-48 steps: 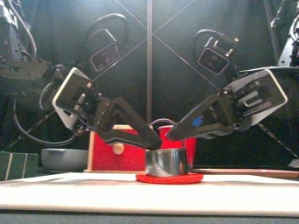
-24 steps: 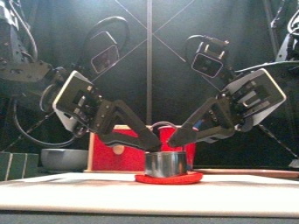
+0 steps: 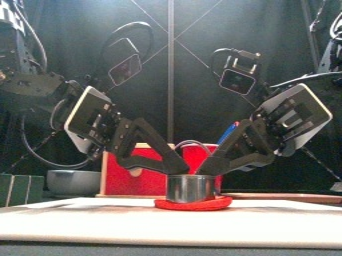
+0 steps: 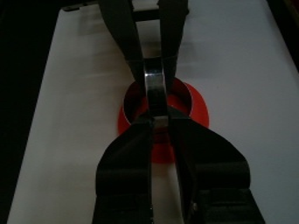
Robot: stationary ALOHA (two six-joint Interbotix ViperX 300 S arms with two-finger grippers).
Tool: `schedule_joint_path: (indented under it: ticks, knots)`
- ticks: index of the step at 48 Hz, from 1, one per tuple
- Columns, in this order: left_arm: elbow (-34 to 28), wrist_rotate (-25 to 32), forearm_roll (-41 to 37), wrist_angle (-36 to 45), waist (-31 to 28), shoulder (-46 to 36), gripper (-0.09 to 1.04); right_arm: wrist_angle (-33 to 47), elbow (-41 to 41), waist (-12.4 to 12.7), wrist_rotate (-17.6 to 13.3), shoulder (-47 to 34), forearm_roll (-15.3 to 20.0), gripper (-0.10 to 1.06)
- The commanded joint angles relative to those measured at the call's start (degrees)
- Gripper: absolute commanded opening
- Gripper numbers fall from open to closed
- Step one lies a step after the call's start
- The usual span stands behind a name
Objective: Get the cutter from the drawer then cut the dough then place the extra dough in the bowl
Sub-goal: Cut the dough
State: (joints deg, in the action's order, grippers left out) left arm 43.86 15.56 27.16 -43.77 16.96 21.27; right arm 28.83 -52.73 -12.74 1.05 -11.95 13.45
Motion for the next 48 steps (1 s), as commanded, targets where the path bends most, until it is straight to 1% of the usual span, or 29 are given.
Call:
schedule_joint_path:
  ticks: [1,10,16,25,40,48]
  knots:
    - [-0.26,-0.18,-0.18,0.97,0.09,-0.18,0.58,-4.75,-0.7,-0.26,-0.09,-2.9,0.53,0.41]
    - [-0.35,0.0,-1.05,0.97,0.0,-1.76,0.58,-4.39,0.7,-0.26,0.0,-2.29,0.53,0.41]
    - [-0.62,0.35,-1.93,0.79,0.09,-3.6,0.58,-4.39,1.23,-0.26,0.62,-1.76,0.18,0.41]
    - [-1.23,3.25,-3.43,0.53,0.09,-7.03,0.59,-4.83,1.32,-0.09,0.62,-1.23,-0.79,0.41]
    - [-1.41,4.13,-3.43,0.53,0.09,-6.68,0.63,-4.83,1.58,0.0,0.53,0.26,-0.88,0.43]
    - [-1.58,4.22,-3.96,0.53,0.09,-6.59,0.68,-4.83,1.58,0.0,0.09,0.79,0.0,0.46]
